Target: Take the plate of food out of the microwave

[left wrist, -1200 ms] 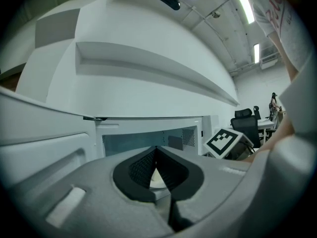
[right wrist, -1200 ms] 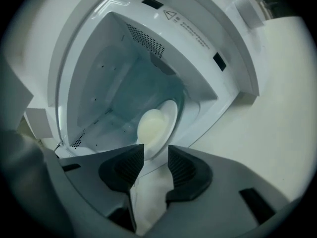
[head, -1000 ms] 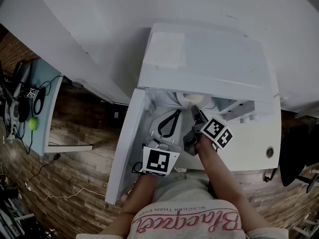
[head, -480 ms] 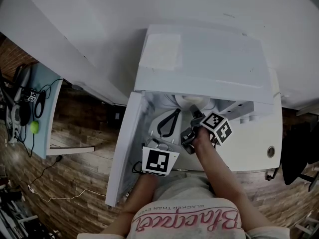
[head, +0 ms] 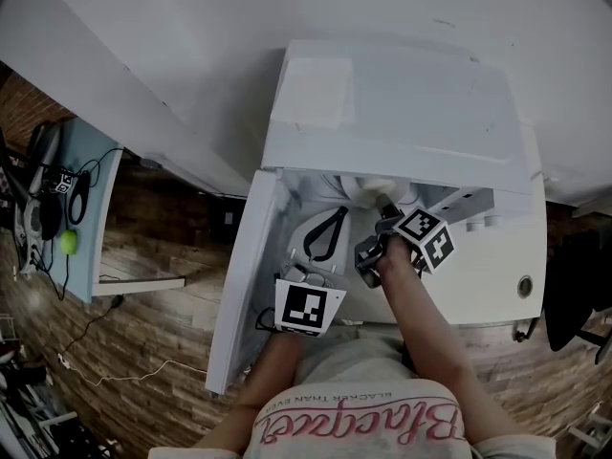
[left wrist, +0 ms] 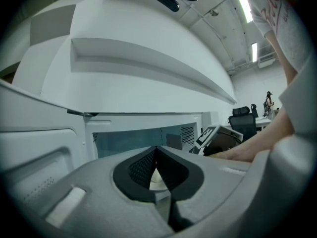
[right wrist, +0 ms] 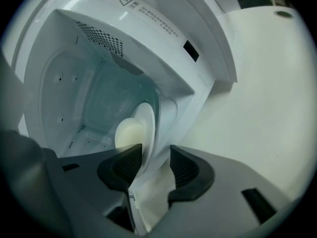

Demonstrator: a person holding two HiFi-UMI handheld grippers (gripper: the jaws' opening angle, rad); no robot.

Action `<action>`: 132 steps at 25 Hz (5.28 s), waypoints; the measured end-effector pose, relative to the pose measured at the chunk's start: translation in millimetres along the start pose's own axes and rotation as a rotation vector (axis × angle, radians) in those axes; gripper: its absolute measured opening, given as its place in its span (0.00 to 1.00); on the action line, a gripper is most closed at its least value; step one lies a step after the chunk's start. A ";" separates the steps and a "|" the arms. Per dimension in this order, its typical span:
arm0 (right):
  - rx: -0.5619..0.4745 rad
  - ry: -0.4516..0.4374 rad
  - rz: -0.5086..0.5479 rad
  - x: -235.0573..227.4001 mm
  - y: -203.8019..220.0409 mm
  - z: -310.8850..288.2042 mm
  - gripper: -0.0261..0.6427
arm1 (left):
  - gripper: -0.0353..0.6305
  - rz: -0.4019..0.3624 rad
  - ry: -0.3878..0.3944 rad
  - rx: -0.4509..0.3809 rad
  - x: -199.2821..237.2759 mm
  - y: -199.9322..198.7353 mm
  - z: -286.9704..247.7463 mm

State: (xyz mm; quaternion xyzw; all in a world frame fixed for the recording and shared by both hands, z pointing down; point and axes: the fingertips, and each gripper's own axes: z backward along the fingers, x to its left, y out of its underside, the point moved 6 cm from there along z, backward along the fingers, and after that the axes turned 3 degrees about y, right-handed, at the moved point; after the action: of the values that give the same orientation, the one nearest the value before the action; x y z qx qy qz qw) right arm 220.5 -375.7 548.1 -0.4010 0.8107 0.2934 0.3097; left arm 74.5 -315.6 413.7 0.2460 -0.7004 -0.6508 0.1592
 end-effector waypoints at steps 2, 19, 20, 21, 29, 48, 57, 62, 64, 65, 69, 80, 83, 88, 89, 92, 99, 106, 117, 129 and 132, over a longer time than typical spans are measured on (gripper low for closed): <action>0.020 -0.003 -0.023 -0.3 -2.0 0.5 0.30 | 0.06 0.005 0.003 -0.002 -1.4 1.0 0.2; 0.153 -0.026 -0.100 11.7 1.4 7.1 0.12 | 0.06 0.002 0.013 -0.007 -4.3 -0.7 5.4; 0.149 -0.042 -0.106 11.2 2.6 7.5 0.12 | 0.06 0.005 0.014 -0.008 -4.8 -0.4 5.6; 0.143 -0.060 -0.114 10.8 3.6 8.0 0.11 | 0.06 0.007 0.015 -0.009 -5.3 -0.4 6.0; 0.101 -0.210 -0.162 4.7 8.0 11.7 0.08 | 0.06 0.018 0.018 -0.018 -12.1 0.3 10.0; 0.043 -0.363 -0.194 -13.6 19.7 28.0 0.07 | 0.06 0.085 0.036 -0.031 -30.7 2.5 36.9; 0.033 -0.390 -0.203 -22.8 28.0 40.7 0.07 | 0.06 0.124 0.018 -0.033 -29.9 8.0 52.2; 0.029 -0.396 -0.204 -29.3 33.5 48.5 0.07 | 0.06 0.137 0.014 -0.033 -32.2 14.2 58.9; 0.025 -0.397 -0.207 -31.9 35.4 52.1 0.07 | 0.06 0.135 0.018 -0.040 -34.3 13.2 61.1; 0.024 -0.398 -0.210 -33.0 36.4 54.0 0.07 | 0.06 0.135 0.021 -0.042 -35.2 12.7 62.3; 0.018 -0.412 -0.215 -36.0 40.3 60.5 0.07 | 0.06 0.144 0.030 -0.050 -38.8 12.3 66.3; 0.013 -0.452 -0.219 -40.6 43.3 79.1 0.07 | 0.06 0.155 0.041 -0.077 -47.7 9.2 70.5; 0.015 -0.459 -0.224 -43.0 41.9 84.6 0.07 | 0.06 0.156 0.038 -0.078 -50.7 8.7 69.2; 0.021 -0.466 -0.222 -44.5 38.2 98.5 0.07 | 0.06 0.172 0.028 -0.084 -56.6 4.7 67.4; 0.020 -0.467 -0.221 -44.8 36.6 101.3 0.07 | 0.06 0.171 0.027 -0.084 -58.4 3.8 66.8; 0.022 -0.467 -0.214 -43.4 33.7 108.6 0.07 | 0.06 0.162 0.021 -0.080 -63.8 -1.4 67.5; 0.039 -0.476 -0.199 -37.1 32.0 124.4 0.07 | 0.06 0.159 0.015 -0.086 -78.2 -13.7 76.4; 0.047 -0.477 -0.189 -29.9 31.1 142.9 0.07 | 0.06 0.167 -0.001 -0.092 -80.5 -25.1 84.8; 0.055 -0.489 -0.185 -17.2 32.3 165.2 0.07 | 0.06 0.156 0.007 -0.113 -82.0 -46.6 86.4; 0.066 -0.535 -0.184 -6.5 32.1 191.8 0.07 | 0.06 0.146 0.000 -0.153 -81.4 -71.3 93.0; 0.068 -0.537 -0.166 -2.0 31.9 197.9 0.07 | 0.06 0.136 0.004 -0.175 -82.0 -79.7 94.7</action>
State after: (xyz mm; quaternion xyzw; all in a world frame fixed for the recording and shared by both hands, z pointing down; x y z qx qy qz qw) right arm 247.8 -215.3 430.9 -0.3633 0.6735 0.3352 0.5496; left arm 101.9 -194.0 333.1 0.1843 -0.6555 -0.6968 0.2253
